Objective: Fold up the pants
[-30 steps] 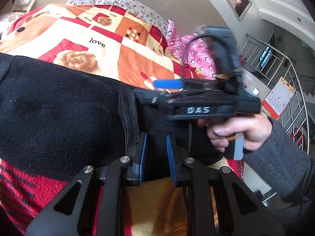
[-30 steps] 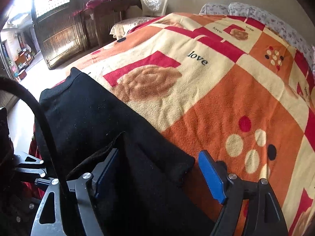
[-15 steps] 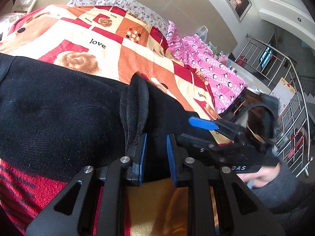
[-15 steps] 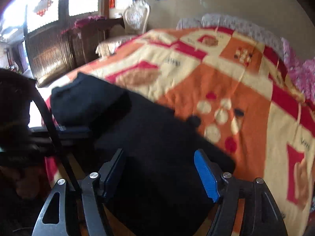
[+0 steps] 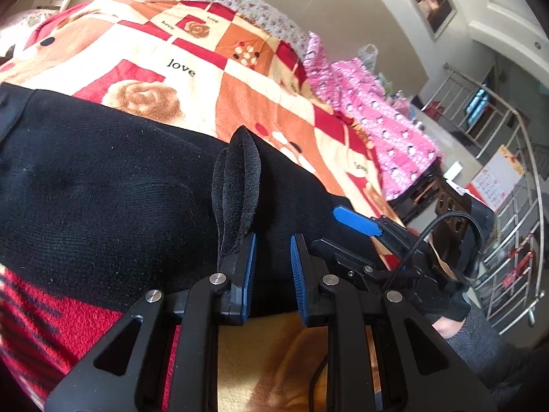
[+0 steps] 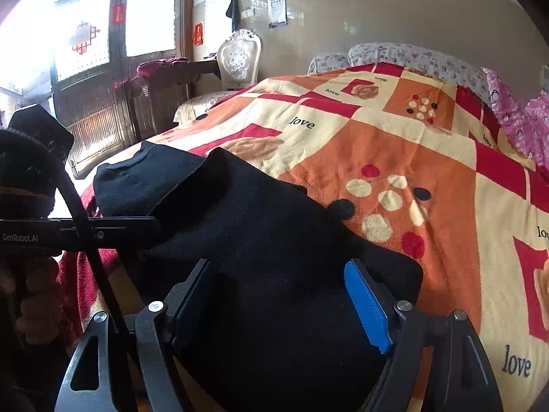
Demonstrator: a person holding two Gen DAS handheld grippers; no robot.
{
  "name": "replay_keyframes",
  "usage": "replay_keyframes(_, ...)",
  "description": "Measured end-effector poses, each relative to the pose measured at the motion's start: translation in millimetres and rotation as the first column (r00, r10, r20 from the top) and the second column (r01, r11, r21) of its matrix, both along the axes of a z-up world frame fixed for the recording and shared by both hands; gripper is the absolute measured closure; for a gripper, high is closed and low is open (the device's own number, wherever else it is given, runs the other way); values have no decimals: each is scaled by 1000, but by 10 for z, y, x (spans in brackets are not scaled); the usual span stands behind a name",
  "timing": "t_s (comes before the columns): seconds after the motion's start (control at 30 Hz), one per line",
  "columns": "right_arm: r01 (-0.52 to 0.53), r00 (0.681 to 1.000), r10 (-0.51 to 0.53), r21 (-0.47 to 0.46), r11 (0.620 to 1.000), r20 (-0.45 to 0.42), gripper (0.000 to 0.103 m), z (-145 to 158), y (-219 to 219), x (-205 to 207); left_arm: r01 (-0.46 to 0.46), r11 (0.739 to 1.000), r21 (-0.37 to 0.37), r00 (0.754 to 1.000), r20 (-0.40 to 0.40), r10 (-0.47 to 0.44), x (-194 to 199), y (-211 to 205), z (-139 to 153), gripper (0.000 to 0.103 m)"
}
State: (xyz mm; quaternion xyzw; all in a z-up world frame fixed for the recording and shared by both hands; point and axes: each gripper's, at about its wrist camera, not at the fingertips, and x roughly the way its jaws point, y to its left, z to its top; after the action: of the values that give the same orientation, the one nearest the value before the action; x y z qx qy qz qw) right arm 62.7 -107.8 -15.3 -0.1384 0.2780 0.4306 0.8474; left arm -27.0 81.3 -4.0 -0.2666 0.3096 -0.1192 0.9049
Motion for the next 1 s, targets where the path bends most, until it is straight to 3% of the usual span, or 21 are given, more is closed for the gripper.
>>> replay_keyframes(0.13,6,1000,-6,9,1000,14,27,10,-9,-37,-31,998,61,998,-56,35,23,-102,105,83)
replay_keyframes(0.23,16,999,-16,1,1000,29,27,29,-7,-75,-77,983,166,993,-80,91,4,-156,224,83)
replay_keyframes(0.37,23,1000,-23,-6,1000,19,27,110,-35,-90,-206,917,342,967,-75,245,-67,-140,368,83)
replay_keyframes(0.6,205,977,-212,153,967,31,28,535,-467,157,-320,866,384,922,-84,378,-140,134,332,83)
replay_keyframes(0.7,303,953,-303,150,941,-21,28,576,-663,491,-351,852,389,906,-90,414,-158,250,329,83)
replay_keyframes(0.8,370,927,-355,134,919,-120,28,426,-841,903,-369,845,388,894,-99,436,-144,343,313,83)
replay_keyframes(0.87,435,889,-411,92,896,-200,28,229,-954,1181,-383,836,394,885,-102,454,-149,395,306,83)
replay_keyframes(0.93,495,824,-440,77,865,-356,35,57,-1084,1399,-391,829,400,878,-109,467,-138,451,283,83)
replay_keyframes(1.0,505,816,-437,98,858,-377,35,50,-1138,1428,-402,821,405,868,-117,483,-132,490,256,83)
